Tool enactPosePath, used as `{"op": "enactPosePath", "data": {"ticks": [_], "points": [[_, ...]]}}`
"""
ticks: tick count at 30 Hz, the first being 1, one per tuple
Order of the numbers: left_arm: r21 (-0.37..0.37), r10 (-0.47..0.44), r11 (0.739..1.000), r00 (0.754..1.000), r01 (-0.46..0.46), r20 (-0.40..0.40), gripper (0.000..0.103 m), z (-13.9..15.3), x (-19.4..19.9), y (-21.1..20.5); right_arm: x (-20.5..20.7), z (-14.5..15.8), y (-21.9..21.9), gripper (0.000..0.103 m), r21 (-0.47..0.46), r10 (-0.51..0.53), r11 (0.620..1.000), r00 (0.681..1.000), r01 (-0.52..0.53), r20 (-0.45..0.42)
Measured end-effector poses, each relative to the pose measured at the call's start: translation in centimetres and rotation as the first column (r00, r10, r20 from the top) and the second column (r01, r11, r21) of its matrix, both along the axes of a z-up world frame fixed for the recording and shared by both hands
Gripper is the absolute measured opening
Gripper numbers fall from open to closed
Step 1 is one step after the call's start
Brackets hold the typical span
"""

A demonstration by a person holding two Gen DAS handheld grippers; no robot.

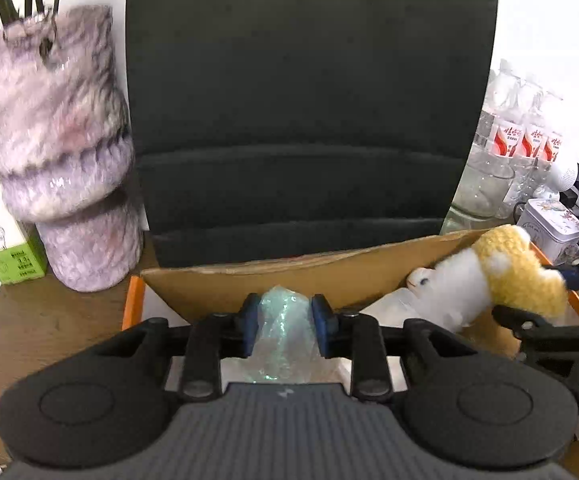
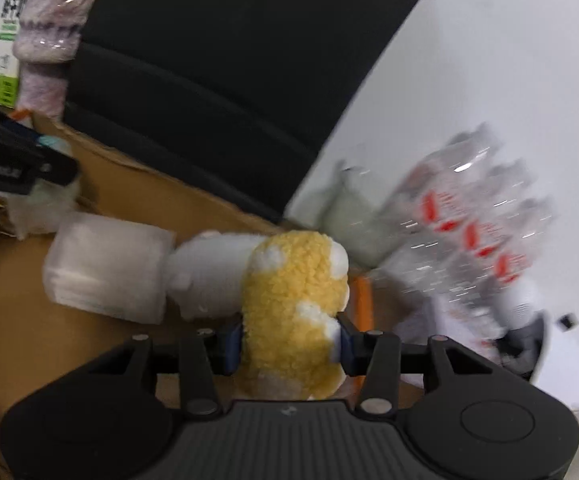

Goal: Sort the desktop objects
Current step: 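Lower the glass ball and plush toy into the cardboard box and release, then withdraw both tools back over the table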

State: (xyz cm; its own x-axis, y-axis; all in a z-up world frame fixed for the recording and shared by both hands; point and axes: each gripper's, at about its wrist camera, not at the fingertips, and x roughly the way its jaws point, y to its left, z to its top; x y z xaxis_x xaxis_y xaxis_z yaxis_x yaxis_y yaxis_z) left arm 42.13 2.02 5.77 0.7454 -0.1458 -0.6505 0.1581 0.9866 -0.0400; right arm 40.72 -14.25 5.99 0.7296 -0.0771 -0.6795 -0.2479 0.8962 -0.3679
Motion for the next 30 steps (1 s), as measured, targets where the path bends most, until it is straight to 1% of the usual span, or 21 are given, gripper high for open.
{"op": "enactPosePath", "data": {"ticks": [1,2,3,4,5,6,8,9,13,15,18,20,22,23,24,25,26,27,29,30], "points": [[-0.016,0.010,1.000,1.000,-0.010,-0.008,0.032,-0.1,0.1,0.3,0.5,-0.2,-0.4,0.046,0.023,-0.013,1.000,1.000,0.014,-0.019],[-0.031,0.015,0.999,1.000,-0.016,-0.012,0.039,0.0,0.2,0.4,0.9,-0.4,-0.9,0.048,0.051,-0.026,0.998,0.999,0.028,-0.041],[-0.042,0.016,0.999,1.000,-0.017,-0.016,0.051,0.0,0.2,0.4,1.5,-0.6,-1.5,0.052,0.084,-0.043,0.995,0.996,0.049,-0.074],[-0.051,0.017,0.999,1.000,-0.018,-0.023,0.060,0.1,0.4,0.4,2.0,-0.5,-1.8,0.055,0.113,-0.051,0.992,0.993,0.063,-0.102],[-0.051,0.021,0.998,1.000,-0.022,-0.019,0.074,0.2,0.4,0.4,2.1,-0.4,-2.2,0.066,0.149,-0.054,0.986,0.991,0.072,-0.119],[-0.043,0.027,0.999,1.000,-0.027,0.001,0.075,0.5,0.3,0.3,2.1,-0.4,-2.6,0.072,0.191,-0.040,0.979,0.991,0.064,-0.126],[-0.028,0.024,0.999,0.999,-0.023,0.030,0.075,1.3,-0.4,0.1,1.8,0.1,-2.9,0.078,0.215,-0.038,0.975,0.992,0.063,-0.123],[-0.034,0.020,0.999,0.999,-0.019,0.033,0.075,1.6,-0.6,0.3,1.5,0.6,-2.9,0.079,0.218,-0.042,0.974,0.993,0.065,-0.108],[-0.046,0.034,0.998,0.999,-0.033,0.041,0.076,3.8,-2.1,0.9,0.3,3.1,-3.0,0.080,0.214,-0.045,0.976,0.998,0.052,-0.037],[-0.069,0.055,0.996,0.998,-0.052,0.044,0.081,4.9,-3.4,1.4,-0.4,4.6,-3.3,0.080,0.228,-0.029,0.973,0.999,0.032,-0.016],[-0.113,0.102,0.988,0.995,-0.101,0.006,0.081,5.9,-6.1,2.1,-2.7,5.5,-3.9,0.083,0.273,-0.015,0.962,1.000,0.010,0.015],[-0.105,0.121,0.987,0.993,-0.120,0.004,0.081,6.8,-8.8,1.7,-5.3,5.7,-4.2,0.086,0.313,0.000,0.950,0.999,-0.011,0.036],[-0.078,0.122,0.990,0.992,-0.118,0.043,0.083,7.5,-11.8,1.2,-8.5,5.3,-4.6,0.087,0.357,0.012,0.934,0.999,-0.028,0.045],[-0.059,0.116,0.992,0.991,-0.111,0.071,0.085,8.0,-13.7,0.7,-10.2,5.2,-4.7,0.087,0.376,0.014,0.926,0.999,-0.032,0.051],[-0.058,0.114,0.992,0.988,-0.109,0.100,0.088,8.3,-15.5,0.3,-11.8,5.0,-4.8,0.087,0.390,0.016,0.920,0.999,-0.035,0.052],[-0.070,0.111,0.992,0.985,-0.102,0.130,0.090,8.6,-17.5,0.0,-13.6,4.7,-5.0,0.087,0.399,0.019,0.916,0.998,-0.039,0.054],[-0.090,0.111,0.991,0.983,-0.098,0.149,0.095,8.8,-19.1,-0.2,-15.2,4.5,-5.2,0.087,0.411,0.019,0.911,0.998,-0.043,0.061],[-0.124,0.119,0.987,0.978,-0.099,0.170,0.098,8.6,-21.1,-0.4,-17.1,4.1,-5.5,0.087,0.421,0.025,0.906,0.997,-0.052,0.068],[-0.214,0.185,0.966,0.964,-0.143,0.189,0.098,7.3,-25.2,-0.5,-20.2,3.6,-6.0,0.088,0.439,0.031,0.896,0.997,-0.062,0.077],[-0.239,0.195,0.960,0.964,-0.149,0.183,0.098,6.4,-26.9,-0.7,-21.8,3.0,-6.3,0.091,0.442,0.039,0.894,0.996,-0.070,0.079]]}}
